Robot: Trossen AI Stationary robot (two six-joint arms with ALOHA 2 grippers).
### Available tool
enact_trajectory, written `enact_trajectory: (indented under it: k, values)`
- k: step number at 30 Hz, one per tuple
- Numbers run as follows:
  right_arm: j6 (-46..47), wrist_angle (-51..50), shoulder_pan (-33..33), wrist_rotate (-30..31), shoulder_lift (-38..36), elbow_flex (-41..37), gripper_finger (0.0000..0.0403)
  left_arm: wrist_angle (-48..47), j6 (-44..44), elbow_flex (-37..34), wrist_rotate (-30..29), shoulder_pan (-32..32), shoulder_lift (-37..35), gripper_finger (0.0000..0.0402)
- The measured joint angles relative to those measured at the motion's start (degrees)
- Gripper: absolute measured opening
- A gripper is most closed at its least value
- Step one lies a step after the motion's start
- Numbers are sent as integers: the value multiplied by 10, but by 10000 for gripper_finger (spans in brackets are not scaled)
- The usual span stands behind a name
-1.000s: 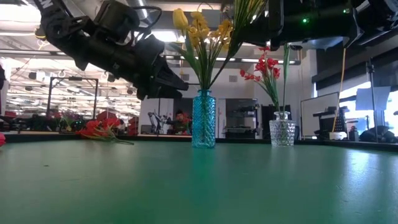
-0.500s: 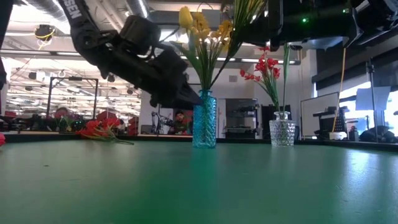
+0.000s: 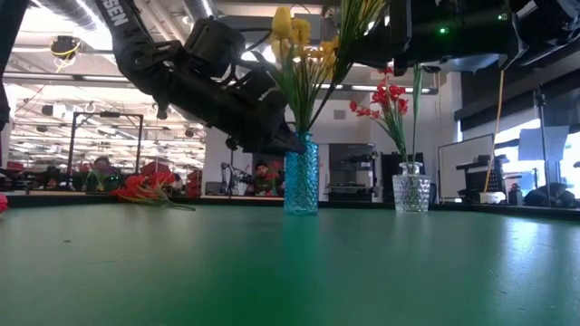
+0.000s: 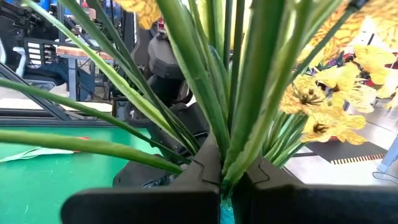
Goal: Sort flowers into vase by color
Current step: Put the yellow flowers into the blue crystal vase
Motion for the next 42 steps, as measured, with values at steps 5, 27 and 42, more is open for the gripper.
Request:
enact_trajectory:
  k: [5,27,42]
  values:
    - [0,0,0,0,0,0,4,2,2,8,-8,-4,0,267]
    - [4,-8,0,0,0,0,4,-30,3,43,2,3,0,246]
    - [3,3,0,0,-2,0,4,-35,2,43,13,6,-1,132]
